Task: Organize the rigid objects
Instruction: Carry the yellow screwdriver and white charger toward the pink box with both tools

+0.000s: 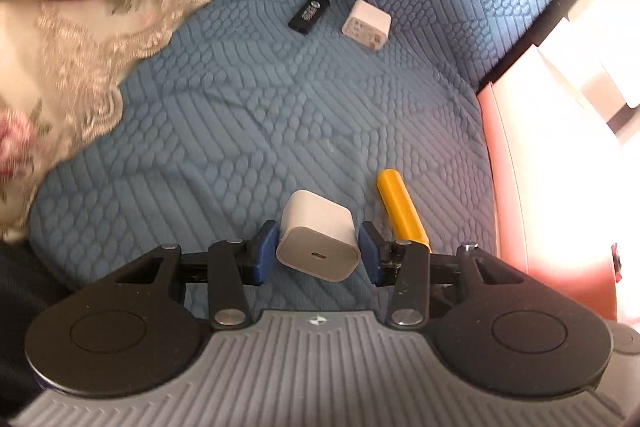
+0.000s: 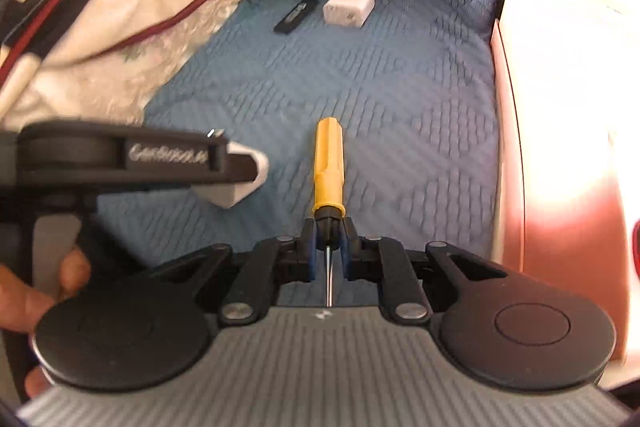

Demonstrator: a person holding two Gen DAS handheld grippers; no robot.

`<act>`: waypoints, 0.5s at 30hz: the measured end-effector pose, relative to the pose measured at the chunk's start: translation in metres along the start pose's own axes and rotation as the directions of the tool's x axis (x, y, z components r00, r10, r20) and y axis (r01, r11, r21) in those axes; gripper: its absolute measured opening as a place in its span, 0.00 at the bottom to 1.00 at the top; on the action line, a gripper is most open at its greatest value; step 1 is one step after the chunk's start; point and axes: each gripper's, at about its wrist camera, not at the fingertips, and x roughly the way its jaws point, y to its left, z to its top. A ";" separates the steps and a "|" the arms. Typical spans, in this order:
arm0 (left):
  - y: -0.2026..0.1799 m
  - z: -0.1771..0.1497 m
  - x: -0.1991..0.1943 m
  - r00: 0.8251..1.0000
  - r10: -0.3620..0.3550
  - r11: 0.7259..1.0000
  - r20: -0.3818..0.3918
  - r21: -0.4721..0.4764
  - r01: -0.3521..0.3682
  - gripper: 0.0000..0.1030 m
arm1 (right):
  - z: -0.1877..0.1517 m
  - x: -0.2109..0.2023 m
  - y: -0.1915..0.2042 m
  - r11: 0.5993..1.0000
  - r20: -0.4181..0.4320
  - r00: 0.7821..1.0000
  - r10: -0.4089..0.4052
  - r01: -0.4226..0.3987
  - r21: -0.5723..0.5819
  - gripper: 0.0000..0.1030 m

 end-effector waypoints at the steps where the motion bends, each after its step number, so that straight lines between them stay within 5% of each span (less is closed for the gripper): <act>1: 0.000 -0.002 0.001 1.000 0.011 1.000 -0.011 0.002 -0.011 0.49 | -0.005 -0.003 0.003 1.000 0.002 1.000 -0.013 0.013 -0.011 0.15; 5: -0.001 -0.005 0.002 0.999 0.027 0.999 -0.030 0.027 -0.026 0.51 | -0.013 -0.006 0.009 0.999 0.003 1.000 -0.026 0.026 -0.042 0.16; 8: -0.001 -0.002 0.003 0.999 0.033 0.999 -0.016 0.010 -0.033 0.69 | -0.010 -0.004 0.008 0.999 0.003 1.000 0.030 -0.030 -0.041 0.16; 15: 0.003 0.009 0.005 1.000 0.020 1.000 -0.003 -0.011 -0.020 0.70 | -0.002 0.007 0.015 0.994 0.027 0.998 0.052 -0.049 -0.093 0.22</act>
